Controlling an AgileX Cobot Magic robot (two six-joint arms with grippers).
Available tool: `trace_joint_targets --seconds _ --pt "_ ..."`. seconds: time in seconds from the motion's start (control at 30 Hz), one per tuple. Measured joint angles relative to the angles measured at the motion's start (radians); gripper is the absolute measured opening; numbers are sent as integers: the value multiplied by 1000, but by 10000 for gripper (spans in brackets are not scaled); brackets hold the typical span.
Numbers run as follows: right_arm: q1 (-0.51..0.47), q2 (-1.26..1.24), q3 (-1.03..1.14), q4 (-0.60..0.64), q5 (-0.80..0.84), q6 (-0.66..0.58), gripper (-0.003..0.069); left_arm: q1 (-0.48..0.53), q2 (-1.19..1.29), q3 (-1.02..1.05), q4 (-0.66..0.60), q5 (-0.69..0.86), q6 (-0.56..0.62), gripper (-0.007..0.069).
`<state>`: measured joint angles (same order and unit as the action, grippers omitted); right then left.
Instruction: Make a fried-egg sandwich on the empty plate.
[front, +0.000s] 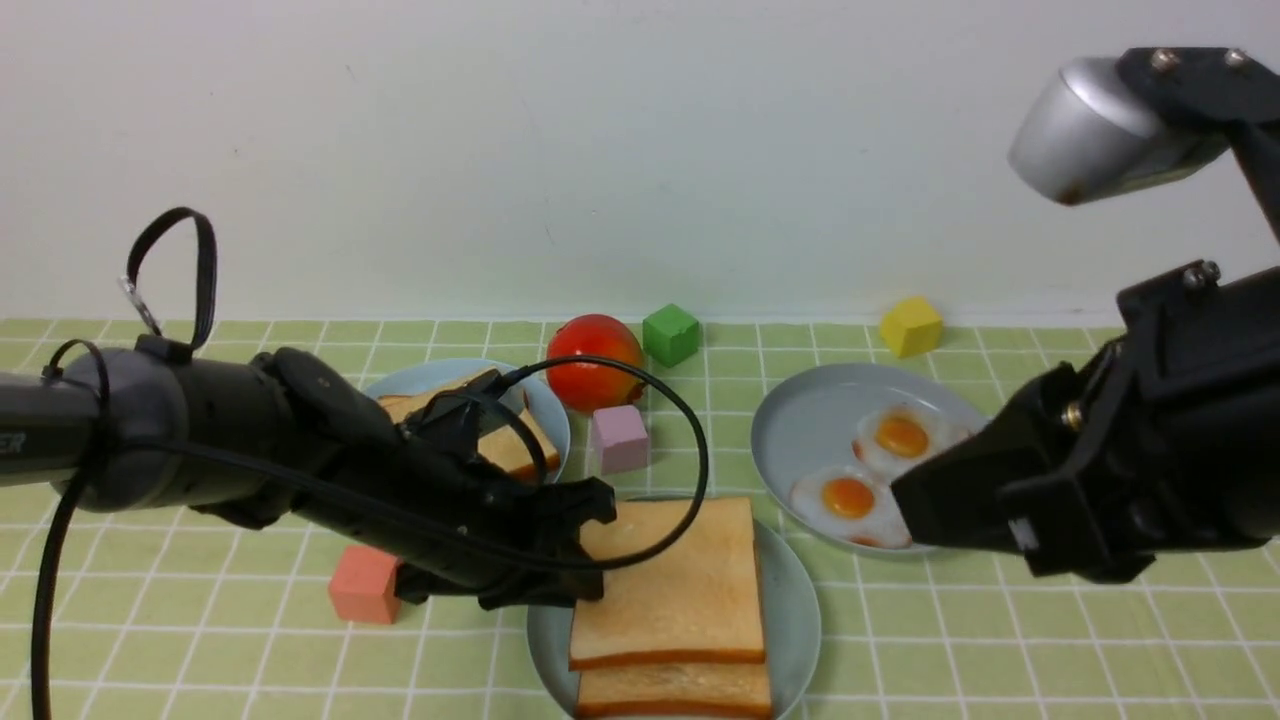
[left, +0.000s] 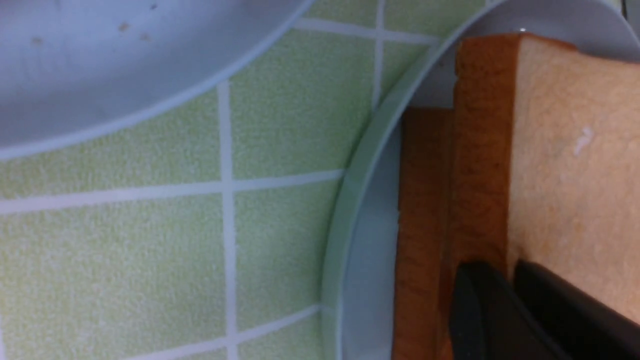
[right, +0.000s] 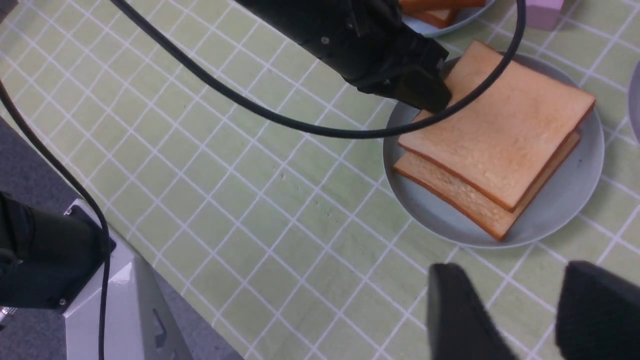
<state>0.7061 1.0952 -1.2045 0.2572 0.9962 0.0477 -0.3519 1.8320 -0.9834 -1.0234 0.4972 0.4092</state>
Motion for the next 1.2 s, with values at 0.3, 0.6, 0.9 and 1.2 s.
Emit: trace_joint_targets --seconds 0.3,0.6,0.9,1.2 --pt "1 -24 6 -81 -18 10 -10 0 0 0 45 48 -1 328" --pt "1 -242 202 -184 -253 56 -10 6 -103 0 112 76 -43 449" --pt "2 -563 559 -269 -513 50 -6 6 -387 4 437 205 -409 449" --pt "2 -774 784 -280 -566 145 0 6 -884 167 568 480 -624 205"
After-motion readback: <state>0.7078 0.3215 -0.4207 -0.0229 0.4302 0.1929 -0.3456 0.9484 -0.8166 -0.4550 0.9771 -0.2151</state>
